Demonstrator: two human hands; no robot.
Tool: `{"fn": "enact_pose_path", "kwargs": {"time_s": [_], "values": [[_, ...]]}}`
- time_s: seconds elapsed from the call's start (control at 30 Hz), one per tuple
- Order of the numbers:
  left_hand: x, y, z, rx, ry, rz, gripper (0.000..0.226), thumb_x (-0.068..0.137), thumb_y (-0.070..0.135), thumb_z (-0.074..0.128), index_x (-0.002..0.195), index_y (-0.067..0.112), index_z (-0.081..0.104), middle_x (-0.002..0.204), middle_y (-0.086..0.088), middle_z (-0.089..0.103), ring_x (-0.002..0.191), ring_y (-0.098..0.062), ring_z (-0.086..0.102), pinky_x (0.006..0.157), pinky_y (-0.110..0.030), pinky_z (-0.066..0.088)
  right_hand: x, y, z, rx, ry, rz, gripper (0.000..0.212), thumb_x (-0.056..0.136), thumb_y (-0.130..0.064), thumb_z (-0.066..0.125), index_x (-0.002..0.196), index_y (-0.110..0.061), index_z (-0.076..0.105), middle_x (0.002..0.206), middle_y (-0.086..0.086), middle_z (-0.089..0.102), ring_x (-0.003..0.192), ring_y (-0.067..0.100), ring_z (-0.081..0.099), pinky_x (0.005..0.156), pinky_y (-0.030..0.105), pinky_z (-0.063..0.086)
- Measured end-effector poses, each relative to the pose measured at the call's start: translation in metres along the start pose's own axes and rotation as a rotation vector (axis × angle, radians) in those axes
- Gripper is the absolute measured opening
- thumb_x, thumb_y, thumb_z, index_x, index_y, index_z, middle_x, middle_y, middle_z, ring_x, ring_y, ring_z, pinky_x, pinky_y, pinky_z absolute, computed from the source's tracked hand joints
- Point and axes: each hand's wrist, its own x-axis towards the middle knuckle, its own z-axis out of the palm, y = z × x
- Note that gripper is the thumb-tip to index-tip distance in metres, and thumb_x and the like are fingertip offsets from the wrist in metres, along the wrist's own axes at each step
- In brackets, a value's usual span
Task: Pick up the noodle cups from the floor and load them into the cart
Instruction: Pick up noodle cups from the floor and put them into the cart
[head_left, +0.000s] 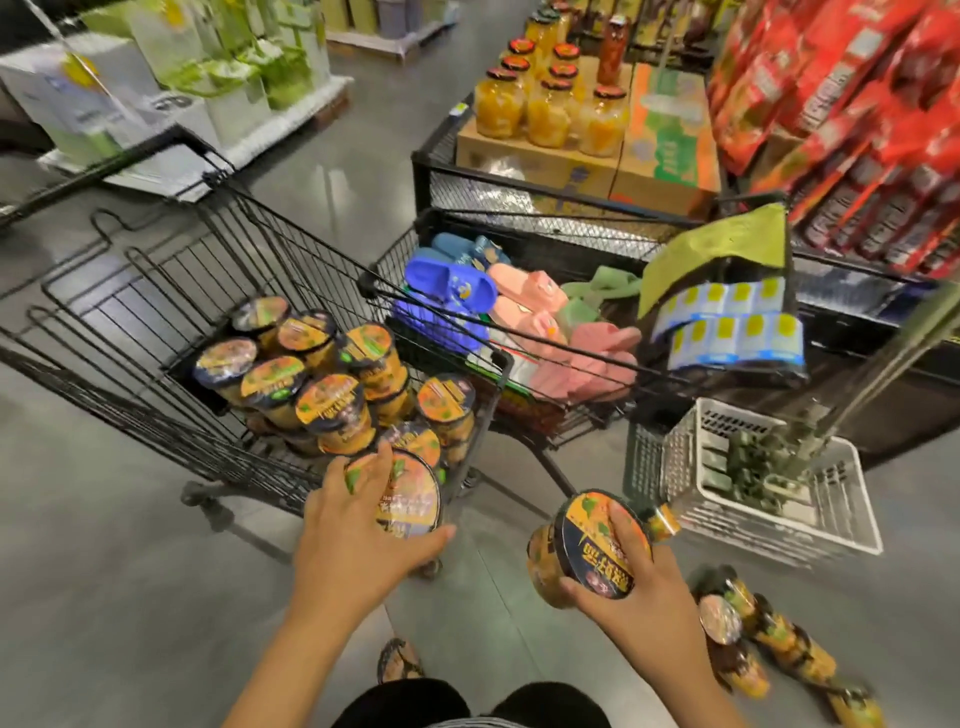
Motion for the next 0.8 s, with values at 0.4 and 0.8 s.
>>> {"fn": "enact_pose_path", "kwargs": {"time_s": [0.4,0.8], "values": [[0.094,-0.029,-0.002,-0.202,-0.045,-0.278,0.122,0.047,0.091,0.058,0.148,0.053,0.003,0.161,-0.001,0.008,0.147,-0.029,0.012,0.115,-0.049,0.026,0.149,-0.075,0.036,0.068,-0.193,-0.216,0.097,0.061,-0.07,0.073,0.141,-0.061,0.018,0.111,-0.007,0.043,0.107,0.012,0.05,0.09,0.024,0.04],[0.159,-0.008,0.041,-0.084,-0.017,-0.51,0.118,0.053,0.093,0.054,0.15,0.051,0.001,0.161,0.0,0.004,0.145,-0.03,0.014,0.113,-0.043,0.029,0.354,-0.154,0.061,-0.177,-0.624,-0.631,0.105,0.06,-0.054,0.085,0.145,-0.043,0.024,0.119,0.004,0.036,0.12,0.026,0.048,0.098,0.017,0.031]]}}
